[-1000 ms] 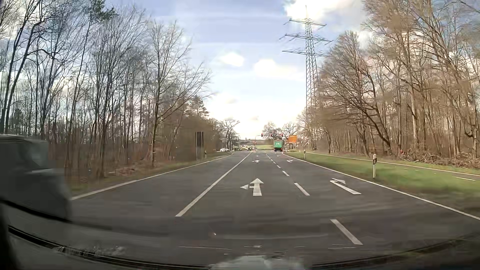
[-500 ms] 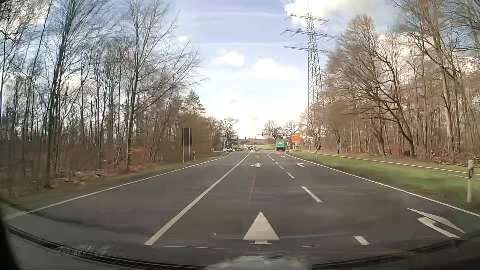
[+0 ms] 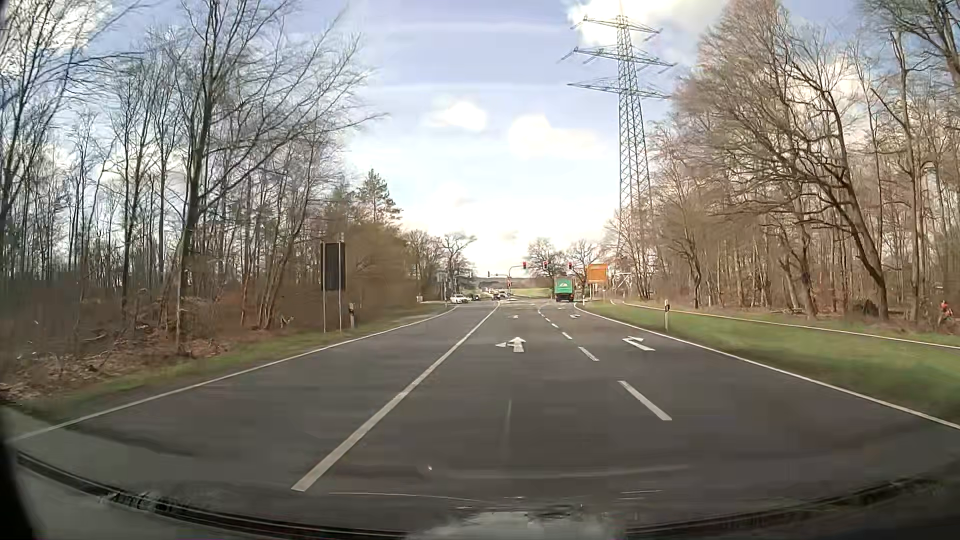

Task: Follow the waypoints while adhering to traffic rules and regulations

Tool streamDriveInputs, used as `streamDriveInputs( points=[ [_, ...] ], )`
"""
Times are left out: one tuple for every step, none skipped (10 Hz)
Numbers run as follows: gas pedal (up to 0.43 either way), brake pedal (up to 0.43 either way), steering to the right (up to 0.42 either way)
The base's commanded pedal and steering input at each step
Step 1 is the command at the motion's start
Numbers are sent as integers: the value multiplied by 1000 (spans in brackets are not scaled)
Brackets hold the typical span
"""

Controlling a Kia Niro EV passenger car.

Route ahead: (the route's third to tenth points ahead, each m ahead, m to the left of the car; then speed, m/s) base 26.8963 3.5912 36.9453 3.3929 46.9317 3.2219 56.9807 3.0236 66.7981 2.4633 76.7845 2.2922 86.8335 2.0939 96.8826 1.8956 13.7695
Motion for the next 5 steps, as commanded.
streamDriveInputs(
  points=[
    [0,183,1],
    [0,189,1],
    [0,189,1],
    [0,195,1],
    [0,195,1]
  ],
)
